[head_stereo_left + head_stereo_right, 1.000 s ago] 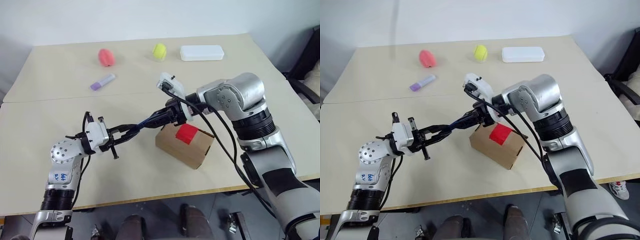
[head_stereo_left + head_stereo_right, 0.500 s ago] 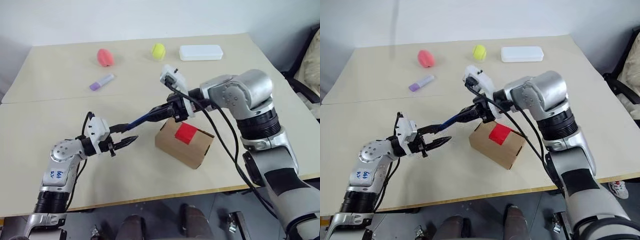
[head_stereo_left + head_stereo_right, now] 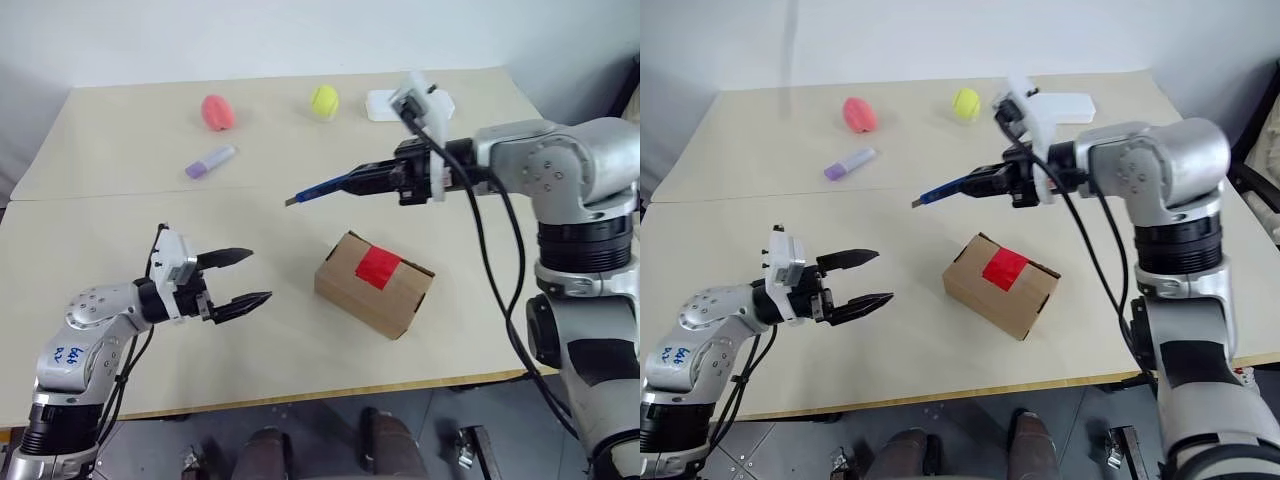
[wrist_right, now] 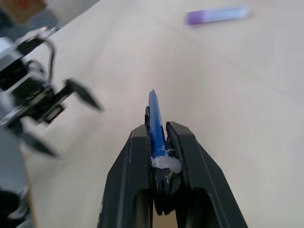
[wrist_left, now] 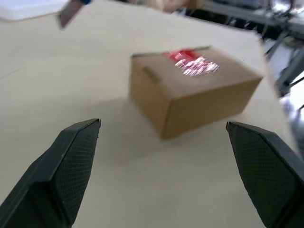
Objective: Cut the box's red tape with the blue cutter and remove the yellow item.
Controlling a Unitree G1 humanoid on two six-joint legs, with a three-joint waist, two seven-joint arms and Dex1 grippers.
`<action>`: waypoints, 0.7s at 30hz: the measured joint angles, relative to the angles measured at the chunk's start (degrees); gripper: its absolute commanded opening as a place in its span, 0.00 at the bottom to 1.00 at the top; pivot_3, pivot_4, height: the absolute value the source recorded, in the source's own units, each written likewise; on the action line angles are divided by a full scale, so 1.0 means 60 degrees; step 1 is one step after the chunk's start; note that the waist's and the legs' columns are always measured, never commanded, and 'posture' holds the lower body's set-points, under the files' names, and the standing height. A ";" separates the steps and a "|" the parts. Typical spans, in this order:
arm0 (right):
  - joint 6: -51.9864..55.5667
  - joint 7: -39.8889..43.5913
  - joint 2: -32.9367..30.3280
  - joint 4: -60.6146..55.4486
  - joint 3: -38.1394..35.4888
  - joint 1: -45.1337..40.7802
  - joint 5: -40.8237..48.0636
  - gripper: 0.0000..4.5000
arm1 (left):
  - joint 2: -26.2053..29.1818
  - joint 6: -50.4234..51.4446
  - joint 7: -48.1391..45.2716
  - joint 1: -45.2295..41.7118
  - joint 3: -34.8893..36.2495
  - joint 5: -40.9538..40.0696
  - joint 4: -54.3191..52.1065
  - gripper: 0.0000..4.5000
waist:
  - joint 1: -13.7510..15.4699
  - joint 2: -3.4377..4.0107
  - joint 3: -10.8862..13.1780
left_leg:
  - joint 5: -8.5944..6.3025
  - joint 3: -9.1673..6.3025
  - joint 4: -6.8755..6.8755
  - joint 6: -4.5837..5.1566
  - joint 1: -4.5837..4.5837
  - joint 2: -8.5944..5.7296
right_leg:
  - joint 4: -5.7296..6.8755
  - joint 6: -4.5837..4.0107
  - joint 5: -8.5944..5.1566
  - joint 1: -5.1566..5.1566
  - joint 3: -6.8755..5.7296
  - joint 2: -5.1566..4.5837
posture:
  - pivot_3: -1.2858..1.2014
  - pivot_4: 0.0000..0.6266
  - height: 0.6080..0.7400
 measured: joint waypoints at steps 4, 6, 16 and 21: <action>0.0057 -0.0340 -0.0727 -0.0606 -0.0634 0.0605 0.0035 0.04 | -0.0333 0.0969 0.0709 -0.0751 -0.1010 -0.0007 -0.0746 1.00 | 0.0047 -0.0002 0.0001 | 0.0000 -0.0009 0.0014 0.0000 -0.0008 -0.0004 | 0.0002 0.0002 0.0001 0.0004 -0.0007 -0.0004 | 0.52 0.24 1.00; 0.0255 -0.0583 -0.0980 -0.1008 -0.1035 0.0965 0.0080 0.04 | -0.0589 0.1225 0.1021 -0.1087 -0.1554 0.0134 -0.0968 0.91 | 0.0040 -0.0004 0.0003 | 0.0000 -0.0006 0.0018 0.0001 -0.0012 -0.0004 | -0.0002 0.0002 0.0002 0.0003 -0.0006 -0.0004 | 0.52 0.24 1.00; 0.1037 -0.1233 -0.2055 -0.3955 -0.1715 0.2961 0.0708 0.04 | -0.1874 0.2279 0.1681 -0.3295 -0.3250 0.1023 0.0316 0.24 | 0.0165 -0.0008 0.0005 | 0.0001 0.0000 0.0046 0.0004 -0.0015 -0.0004 | -0.0004 -0.0005 0.0005 0.0006 -0.0004 -0.0004 | 0.52 0.24 1.00; 0.1040 -0.1477 -0.2071 -0.4449 -0.1828 0.3239 0.0916 0.04 | -0.1772 0.3134 0.1648 -0.3789 -0.3404 0.1073 0.0733 0.00 | 0.0253 -0.0008 0.0005 | 0.0001 -0.0002 0.0045 0.0004 -0.0015 -0.0004 | -0.0006 -0.0006 0.0006 0.0007 -0.0004 -0.0004 | 0.52 0.24 1.00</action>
